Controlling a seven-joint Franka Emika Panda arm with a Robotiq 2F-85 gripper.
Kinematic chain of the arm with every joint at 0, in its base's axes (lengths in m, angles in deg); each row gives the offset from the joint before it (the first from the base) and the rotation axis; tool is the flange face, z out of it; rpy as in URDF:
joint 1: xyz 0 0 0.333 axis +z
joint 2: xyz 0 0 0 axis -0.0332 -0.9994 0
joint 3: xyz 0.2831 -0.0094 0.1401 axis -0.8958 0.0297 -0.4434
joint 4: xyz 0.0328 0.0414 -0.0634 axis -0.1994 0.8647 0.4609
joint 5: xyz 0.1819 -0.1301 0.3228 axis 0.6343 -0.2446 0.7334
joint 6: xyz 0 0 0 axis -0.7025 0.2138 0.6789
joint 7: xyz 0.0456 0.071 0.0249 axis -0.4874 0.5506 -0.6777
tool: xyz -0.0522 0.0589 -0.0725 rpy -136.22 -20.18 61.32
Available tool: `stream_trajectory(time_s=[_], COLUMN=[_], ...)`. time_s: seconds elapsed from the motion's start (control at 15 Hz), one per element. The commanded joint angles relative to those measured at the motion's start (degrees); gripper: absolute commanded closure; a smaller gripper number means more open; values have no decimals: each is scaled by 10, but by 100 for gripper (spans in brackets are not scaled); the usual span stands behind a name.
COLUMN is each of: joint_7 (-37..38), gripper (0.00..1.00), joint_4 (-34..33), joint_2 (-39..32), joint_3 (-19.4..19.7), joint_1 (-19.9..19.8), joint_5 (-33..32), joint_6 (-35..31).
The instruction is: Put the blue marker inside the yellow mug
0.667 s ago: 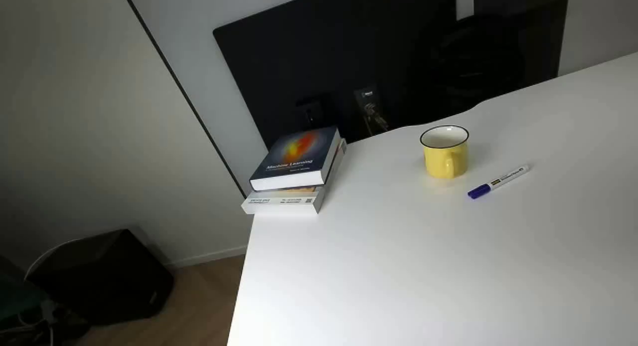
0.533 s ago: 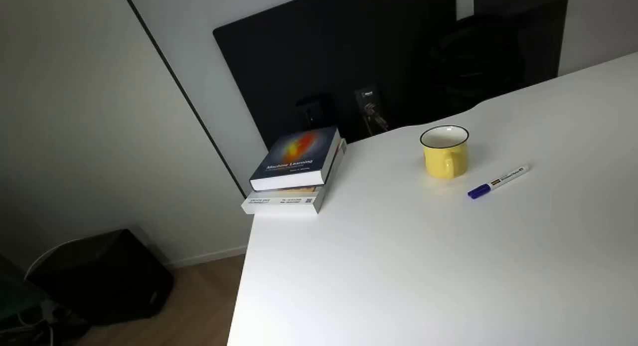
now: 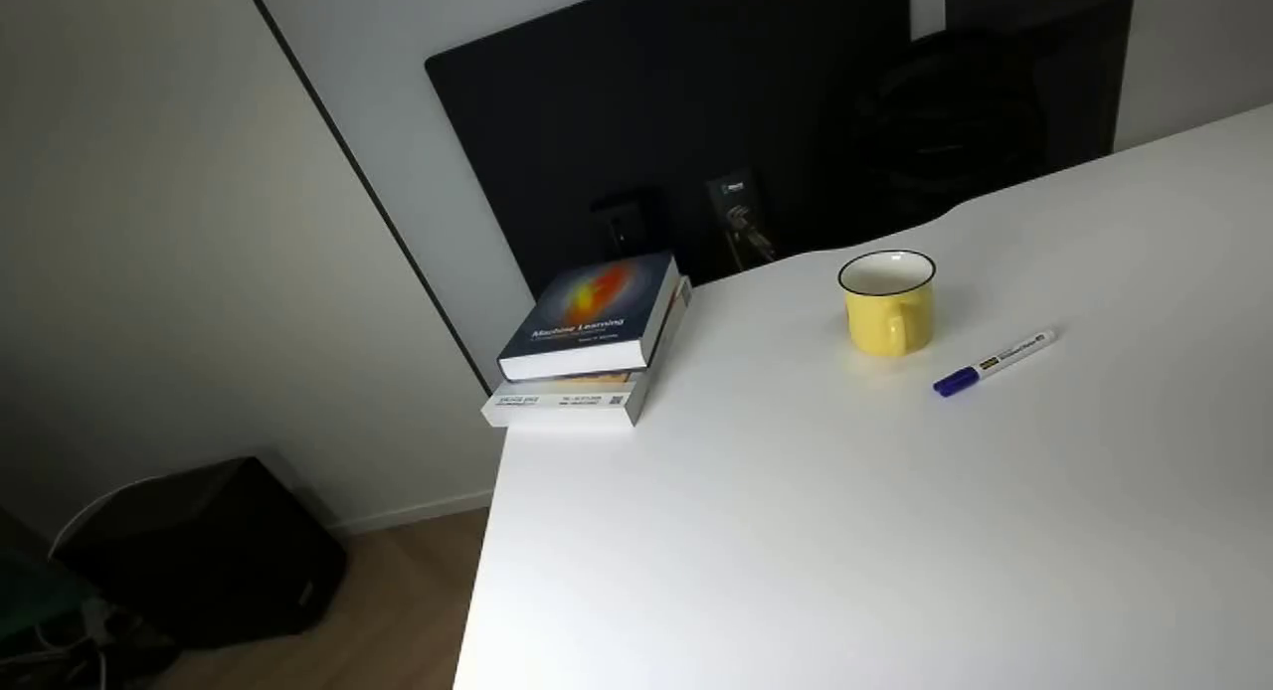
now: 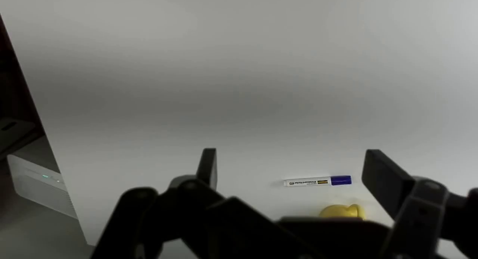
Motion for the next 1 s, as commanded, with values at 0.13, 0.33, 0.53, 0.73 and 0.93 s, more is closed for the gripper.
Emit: stream_trajectory(time_s=[0.13,0.33,0.53,0.73,0.93], joint_7=[48,125,185,245,296], gripper=[0,0,0,0,0], joint_4=[-2,-2,-2,5,5], joint_2=[-2,3,3,4,5], joint_3=[-1,5,14,27,45], joint_1=[1,-24,-45,-65,-81], joint_5=[-42,-70,-80,-90,-87], joint_6=[4,2,2,-12,-14])
